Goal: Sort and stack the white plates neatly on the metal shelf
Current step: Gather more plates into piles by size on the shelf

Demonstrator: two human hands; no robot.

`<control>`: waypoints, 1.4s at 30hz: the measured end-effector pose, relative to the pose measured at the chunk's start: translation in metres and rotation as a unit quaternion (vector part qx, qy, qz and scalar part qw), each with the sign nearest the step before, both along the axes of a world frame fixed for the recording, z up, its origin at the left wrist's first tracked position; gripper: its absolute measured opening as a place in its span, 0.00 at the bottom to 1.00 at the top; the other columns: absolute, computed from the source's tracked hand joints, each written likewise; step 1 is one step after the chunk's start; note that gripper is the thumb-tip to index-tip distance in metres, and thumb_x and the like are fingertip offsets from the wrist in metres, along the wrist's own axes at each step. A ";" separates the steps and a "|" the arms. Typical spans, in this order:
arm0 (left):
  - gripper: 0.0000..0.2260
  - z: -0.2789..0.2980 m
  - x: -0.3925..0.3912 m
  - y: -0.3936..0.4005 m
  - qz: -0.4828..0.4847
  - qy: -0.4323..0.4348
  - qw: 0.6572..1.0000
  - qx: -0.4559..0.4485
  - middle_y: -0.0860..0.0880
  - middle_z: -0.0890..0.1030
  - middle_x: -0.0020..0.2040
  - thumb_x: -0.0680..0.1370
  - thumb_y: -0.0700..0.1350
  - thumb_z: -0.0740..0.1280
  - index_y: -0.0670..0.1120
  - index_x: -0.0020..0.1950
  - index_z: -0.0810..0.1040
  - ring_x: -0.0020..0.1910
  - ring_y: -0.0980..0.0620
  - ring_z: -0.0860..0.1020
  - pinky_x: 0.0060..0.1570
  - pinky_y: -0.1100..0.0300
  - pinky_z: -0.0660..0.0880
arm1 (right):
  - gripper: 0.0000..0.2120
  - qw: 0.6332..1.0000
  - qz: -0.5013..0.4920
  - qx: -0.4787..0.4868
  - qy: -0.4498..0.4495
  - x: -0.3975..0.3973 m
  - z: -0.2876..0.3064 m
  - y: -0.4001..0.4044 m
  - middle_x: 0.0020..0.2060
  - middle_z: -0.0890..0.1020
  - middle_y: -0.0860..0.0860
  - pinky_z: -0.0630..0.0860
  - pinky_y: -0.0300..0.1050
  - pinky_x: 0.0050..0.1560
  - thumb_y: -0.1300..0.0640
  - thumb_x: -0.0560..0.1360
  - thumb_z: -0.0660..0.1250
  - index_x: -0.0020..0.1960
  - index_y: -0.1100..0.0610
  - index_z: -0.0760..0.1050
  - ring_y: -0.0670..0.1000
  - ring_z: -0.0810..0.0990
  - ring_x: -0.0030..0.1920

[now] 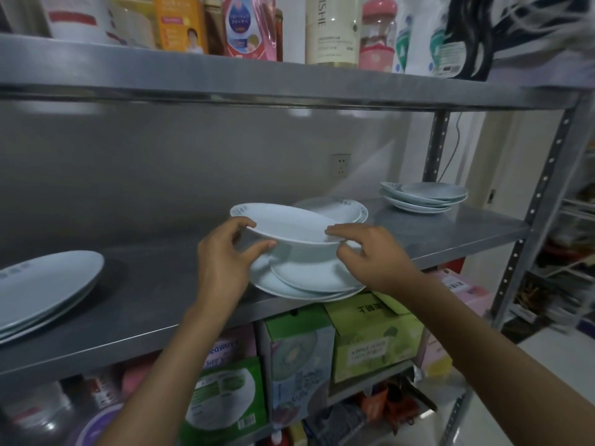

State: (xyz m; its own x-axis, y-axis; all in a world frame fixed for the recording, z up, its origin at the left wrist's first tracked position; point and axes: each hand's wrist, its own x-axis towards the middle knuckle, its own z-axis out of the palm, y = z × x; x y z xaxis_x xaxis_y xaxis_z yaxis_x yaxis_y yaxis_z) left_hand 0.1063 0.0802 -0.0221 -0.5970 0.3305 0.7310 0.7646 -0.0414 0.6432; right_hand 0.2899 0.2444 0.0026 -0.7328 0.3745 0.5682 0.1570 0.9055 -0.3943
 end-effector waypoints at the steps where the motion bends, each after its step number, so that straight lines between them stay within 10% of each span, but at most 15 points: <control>1: 0.15 -0.002 0.000 -0.002 -0.006 -0.015 1.000 0.005 0.57 0.82 0.47 0.64 0.50 0.79 0.54 0.47 0.79 0.48 0.57 0.79 0.51 0.67 0.73 | 0.17 1.000 -0.016 -0.012 0.019 0.001 0.000 0.003 0.57 0.82 0.46 0.72 0.39 0.59 0.51 0.73 0.59 0.57 0.51 0.80 0.45 0.77 0.58; 5: 0.15 -0.011 0.000 -0.009 -0.011 -0.029 0.999 -0.014 0.61 0.81 0.46 0.63 0.52 0.79 0.55 0.46 0.79 0.47 0.65 0.78 0.48 0.74 0.71 | 0.12 0.996 -0.068 -0.018 0.063 0.001 -0.001 0.012 0.42 0.84 0.48 0.76 0.45 0.43 0.49 0.77 0.58 0.49 0.51 0.79 0.50 0.80 0.41; 16: 0.21 -0.030 0.008 -0.018 -0.015 -0.061 0.996 -0.067 0.57 0.83 0.44 0.58 0.63 0.76 0.57 0.47 0.81 0.43 0.58 0.81 0.43 0.58 0.80 | 0.16 0.995 -0.087 -0.026 0.039 -0.002 -0.008 0.017 0.31 0.74 0.45 0.66 0.44 0.37 0.53 0.79 0.58 0.32 0.45 0.67 0.49 0.73 0.36; 25: 0.25 -0.043 0.004 -0.028 -0.036 -0.076 0.993 -0.080 0.61 0.82 0.46 0.57 0.69 0.70 0.59 0.50 0.80 0.45 0.68 0.78 0.44 0.67 0.76 | 0.12 0.994 -0.101 -0.026 0.018 -0.014 -0.013 0.023 0.41 0.80 0.48 0.71 0.45 0.43 0.53 0.79 0.58 0.44 0.54 0.78 0.50 0.76 0.44; 42: 0.29 -0.026 -0.014 -0.033 -0.044 -0.012 0.994 -0.101 0.52 0.68 0.73 0.70 0.71 0.60 0.57 0.65 0.75 0.71 0.55 0.65 0.67 0.58 0.62 | 0.12 0.996 -0.092 -0.006 0.015 -0.048 0.001 0.037 0.48 0.83 0.47 0.74 0.45 0.46 0.52 0.78 0.59 0.46 0.55 0.80 0.49 0.78 0.46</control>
State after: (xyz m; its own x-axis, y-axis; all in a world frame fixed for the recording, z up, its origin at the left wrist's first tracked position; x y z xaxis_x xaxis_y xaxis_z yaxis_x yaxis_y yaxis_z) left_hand 0.0920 0.0474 -0.0483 -0.5751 0.5207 0.6309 0.7484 0.0234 0.6629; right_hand 0.2419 0.2818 0.0041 -0.6341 0.5082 0.5828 0.3084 0.8573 -0.4121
